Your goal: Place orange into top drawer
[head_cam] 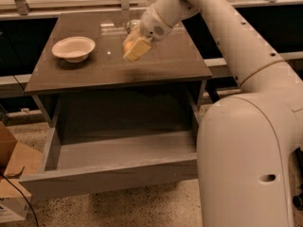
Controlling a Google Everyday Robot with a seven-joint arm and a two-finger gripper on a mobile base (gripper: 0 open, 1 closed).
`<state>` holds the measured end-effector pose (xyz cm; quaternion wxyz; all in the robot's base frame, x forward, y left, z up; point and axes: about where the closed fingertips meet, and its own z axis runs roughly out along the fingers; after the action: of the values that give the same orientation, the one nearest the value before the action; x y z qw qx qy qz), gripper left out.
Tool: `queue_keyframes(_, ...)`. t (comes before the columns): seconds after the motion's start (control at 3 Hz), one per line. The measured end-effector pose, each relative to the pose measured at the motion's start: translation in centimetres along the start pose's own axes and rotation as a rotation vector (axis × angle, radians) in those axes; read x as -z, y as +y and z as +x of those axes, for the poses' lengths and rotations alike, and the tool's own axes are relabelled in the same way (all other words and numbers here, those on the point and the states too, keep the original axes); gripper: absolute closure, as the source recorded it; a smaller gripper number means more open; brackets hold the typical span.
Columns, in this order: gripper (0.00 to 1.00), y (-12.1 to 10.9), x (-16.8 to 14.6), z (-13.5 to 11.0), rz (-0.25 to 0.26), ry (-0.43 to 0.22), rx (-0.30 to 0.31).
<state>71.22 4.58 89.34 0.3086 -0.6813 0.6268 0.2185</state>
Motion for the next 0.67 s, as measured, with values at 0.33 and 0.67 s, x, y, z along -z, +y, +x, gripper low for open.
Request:
queue_keyframes(0.33,1.00,3.5,-2.0,-6.3,-0.071,-0.083,0.129)
queue_keyframes(0.67,1.00,8.3,-3.6,-10.7,-0.173,-0.160,0.223)
